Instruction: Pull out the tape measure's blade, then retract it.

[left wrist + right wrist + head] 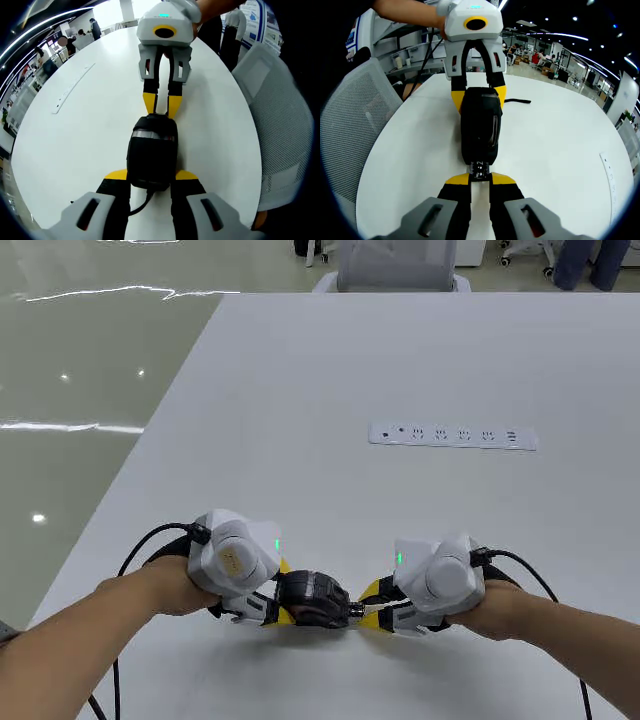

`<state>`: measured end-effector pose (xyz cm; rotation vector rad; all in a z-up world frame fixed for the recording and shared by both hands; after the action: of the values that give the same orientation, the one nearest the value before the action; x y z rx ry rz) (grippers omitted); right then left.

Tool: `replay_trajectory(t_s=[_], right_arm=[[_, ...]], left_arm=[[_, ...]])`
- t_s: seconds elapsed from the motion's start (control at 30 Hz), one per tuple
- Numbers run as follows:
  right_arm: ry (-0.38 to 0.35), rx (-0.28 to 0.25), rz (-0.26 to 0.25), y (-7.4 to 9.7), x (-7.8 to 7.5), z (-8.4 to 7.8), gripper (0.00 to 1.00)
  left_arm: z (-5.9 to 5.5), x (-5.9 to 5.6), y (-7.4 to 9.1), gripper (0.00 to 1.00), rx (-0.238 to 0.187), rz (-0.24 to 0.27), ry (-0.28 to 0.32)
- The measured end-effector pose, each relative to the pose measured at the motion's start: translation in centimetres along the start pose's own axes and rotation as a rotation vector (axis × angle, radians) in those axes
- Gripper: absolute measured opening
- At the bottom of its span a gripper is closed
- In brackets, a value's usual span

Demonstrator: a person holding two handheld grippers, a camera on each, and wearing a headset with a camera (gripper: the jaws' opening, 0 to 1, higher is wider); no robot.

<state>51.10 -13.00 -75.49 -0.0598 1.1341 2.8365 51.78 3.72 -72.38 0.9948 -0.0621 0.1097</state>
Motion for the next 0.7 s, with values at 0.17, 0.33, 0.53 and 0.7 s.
replay_trajectory(t_s=[0.17, 0.33, 0.53, 0.7], right_arm=[[0.000, 0.002, 0.000, 0.18, -0.03, -0.14, 0.11], [0.003, 0.005, -0.001, 0.33, -0.03, -0.21, 0.11], [0.004, 0.006, -0.001, 0.59, -0.03, -0.30, 0.11], [0.004, 0.008, -0.002, 0.81, -0.01, -0.39, 0.11]], left_arm=[[-0.01, -0.02, 0.01, 0.26, 0.001, 0.000, 0.000], [-0.04, 0.02, -0.01, 0.26, 0.001, 0.000, -0.001], [-0.06, 0.07, -0.04, 0.26, 0.001, -0.001, -0.001], [-0.07, 0.04, -0.02, 0.26, 0.002, 0.000, 0.000]])
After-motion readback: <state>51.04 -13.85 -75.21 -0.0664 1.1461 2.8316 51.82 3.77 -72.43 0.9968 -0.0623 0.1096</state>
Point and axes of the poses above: the centre of the closed fingertips' face, and the gripper's own axes: y roughly backward along the fingers, x roughly to its left, z roughly out of its top, the point moved 8 cm from there along y, roughly backward along the fingers, and after that the axes turned 1 degree about -x, right-handed, at the moved point
